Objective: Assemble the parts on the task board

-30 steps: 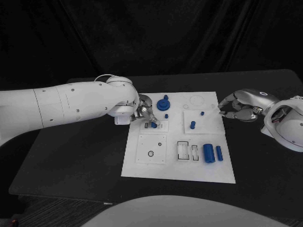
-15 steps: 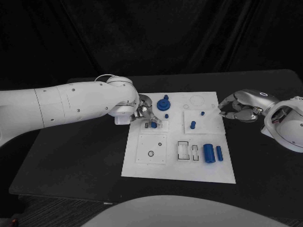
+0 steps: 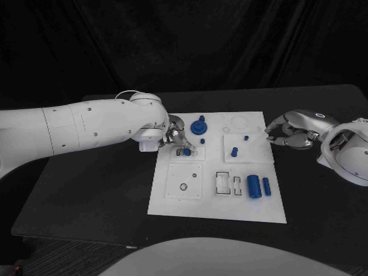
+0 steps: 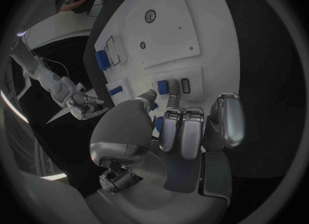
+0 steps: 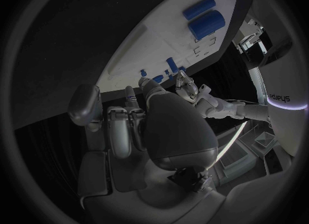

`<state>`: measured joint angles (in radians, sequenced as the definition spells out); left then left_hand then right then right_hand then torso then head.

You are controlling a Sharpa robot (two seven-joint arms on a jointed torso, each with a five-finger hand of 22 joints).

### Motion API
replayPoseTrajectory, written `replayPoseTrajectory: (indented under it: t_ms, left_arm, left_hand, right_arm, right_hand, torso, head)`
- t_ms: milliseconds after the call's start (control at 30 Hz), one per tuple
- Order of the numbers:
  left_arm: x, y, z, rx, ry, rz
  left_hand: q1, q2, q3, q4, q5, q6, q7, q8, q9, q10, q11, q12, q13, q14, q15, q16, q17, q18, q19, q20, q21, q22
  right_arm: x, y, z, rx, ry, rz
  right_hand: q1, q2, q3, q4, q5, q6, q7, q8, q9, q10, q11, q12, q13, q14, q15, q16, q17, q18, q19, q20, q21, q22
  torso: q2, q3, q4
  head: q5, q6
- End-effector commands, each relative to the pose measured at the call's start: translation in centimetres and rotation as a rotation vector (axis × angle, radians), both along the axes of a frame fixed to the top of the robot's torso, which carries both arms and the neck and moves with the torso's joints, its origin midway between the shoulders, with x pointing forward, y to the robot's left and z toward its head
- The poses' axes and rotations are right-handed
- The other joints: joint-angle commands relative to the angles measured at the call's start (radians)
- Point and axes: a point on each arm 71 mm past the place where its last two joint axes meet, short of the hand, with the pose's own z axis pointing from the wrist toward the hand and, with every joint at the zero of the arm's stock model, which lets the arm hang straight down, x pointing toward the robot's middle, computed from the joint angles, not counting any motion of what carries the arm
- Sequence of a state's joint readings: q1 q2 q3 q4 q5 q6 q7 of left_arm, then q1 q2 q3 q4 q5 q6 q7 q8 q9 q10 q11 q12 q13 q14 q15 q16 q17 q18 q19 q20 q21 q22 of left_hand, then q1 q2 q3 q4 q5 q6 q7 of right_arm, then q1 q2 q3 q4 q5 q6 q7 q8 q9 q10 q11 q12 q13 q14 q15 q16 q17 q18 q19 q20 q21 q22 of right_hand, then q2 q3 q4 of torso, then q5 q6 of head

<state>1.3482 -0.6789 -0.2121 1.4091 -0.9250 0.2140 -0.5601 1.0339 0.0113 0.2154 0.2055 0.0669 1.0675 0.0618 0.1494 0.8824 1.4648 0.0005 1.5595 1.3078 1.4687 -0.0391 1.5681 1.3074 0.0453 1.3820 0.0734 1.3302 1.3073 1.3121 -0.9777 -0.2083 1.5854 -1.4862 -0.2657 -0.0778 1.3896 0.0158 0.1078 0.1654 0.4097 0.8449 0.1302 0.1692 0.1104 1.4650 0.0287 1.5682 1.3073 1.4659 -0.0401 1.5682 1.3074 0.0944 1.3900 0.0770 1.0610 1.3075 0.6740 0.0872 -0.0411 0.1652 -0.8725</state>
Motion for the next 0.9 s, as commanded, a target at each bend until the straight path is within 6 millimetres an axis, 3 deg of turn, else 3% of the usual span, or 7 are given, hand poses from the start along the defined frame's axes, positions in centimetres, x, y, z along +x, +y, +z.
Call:
replayPoseTrajectory:
  t_ms: [33, 200, 300, 467, 900]
  left_arm:
    - [-0.11, -0.17, -0.1, -0.001, 0.007, -0.011]
    - [-0.12, -0.16, -0.1, -0.003, 0.008, -0.013]
    - [-0.12, -0.17, -0.1, -0.003, 0.008, -0.013]
    - [-0.13, -0.27, -0.1, -0.004, 0.008, -0.016]
    - [-0.01, -0.56, -0.08, -0.008, 0.002, -0.016]
  left_hand:
    - [0.003, 0.011, -0.012, -0.001, 0.006, 0.019, -0.005, 0.019, 0.01, 0.096, -0.002, 0.002, 0.254, 0.102, -0.001, 0.003, 0.263, 0.019, 0.001, 0.002, 0.001, 0.179]
    - [0.008, 0.012, -0.019, -0.003, 0.009, 0.029, -0.01, 0.034, 0.023, 0.096, -0.006, 0.003, 0.254, 0.102, -0.004, 0.003, 0.263, 0.019, 0.002, -0.001, 0.002, 0.179]
    - [0.014, 0.017, -0.035, -0.002, 0.01, 0.044, -0.022, 0.078, 0.066, 0.099, -0.016, 0.005, 0.256, 0.102, -0.013, 0.003, 0.263, 0.019, 0.004, -0.009, 0.004, 0.18]
    - [0.017, 0.02, -0.046, 0.0, 0.01, 0.046, -0.027, 0.102, 0.093, 0.099, -0.021, 0.005, 0.257, 0.102, -0.017, 0.003, 0.263, 0.018, 0.006, -0.014, 0.005, 0.18]
    - [0.009, 0.027, -0.071, 0.017, -0.003, 0.04, -0.034, 0.143, 0.143, 0.102, -0.027, 0.007, 0.259, 0.102, -0.023, 0.003, 0.263, 0.017, 0.009, -0.02, 0.008, 0.181]
  right_arm:
    - [0.0, -0.12, -0.14, -0.006, 0.006, -0.012]
    - [0.0, -0.12, -0.15, -0.006, 0.007, -0.012]
    - [0.01, -0.11, -0.16, -0.007, 0.007, -0.012]
    - [0.01, -0.11, -0.16, -0.007, 0.008, -0.012]
    - [0.02, -0.16, -0.17, -0.008, 0.008, -0.013]
  right_hand:
    - [0.003, -0.009, 0.008, -0.001, 0.004, 0.002, 0.0, -0.006, -0.001, 0.106, 0.007, 0.003, 0.263, 0.105, 0.01, 0.003, 0.263, 0.006, -0.006, 0.0, -0.009, 0.13]
    - [0.003, -0.009, 0.008, -0.001, 0.004, 0.002, 0.0, -0.006, -0.001, 0.106, 0.007, 0.003, 0.263, 0.105, 0.01, 0.003, 0.263, 0.006, -0.006, 0.0, -0.009, 0.13]
    - [0.003, -0.009, 0.008, -0.001, 0.004, 0.002, 0.0, -0.006, -0.001, 0.106, 0.007, 0.003, 0.263, 0.105, 0.01, 0.003, 0.263, 0.006, -0.006, 0.0, -0.009, 0.13]
    - [0.003, -0.009, 0.008, -0.001, 0.004, 0.002, 0.0, -0.006, -0.001, 0.106, 0.007, 0.003, 0.263, 0.105, 0.01, 0.003, 0.263, 0.006, -0.006, 0.0, -0.009, 0.13]
    - [0.002, -0.009, 0.009, 0.0, 0.004, 0.001, 0.001, -0.006, -0.002, 0.106, 0.007, 0.003, 0.263, 0.105, 0.01, 0.003, 0.263, 0.006, -0.007, 0.0, -0.011, 0.129]
  torso:
    - [0.0, 0.0003, -0.0001]
    - [0.0, 0.0005, 0.0001]
    - [0.0, 0.0002, -0.0003]
    - [0.0, -0.0002, -0.0001]
    - [0.0, 0.0, 0.0002]
  head:
    - [0.0, 0.0]
    - [0.001, 0.0]
    - [0.003, 0.0]
    - [0.005, 0.0]
    - [0.004, 0.0]
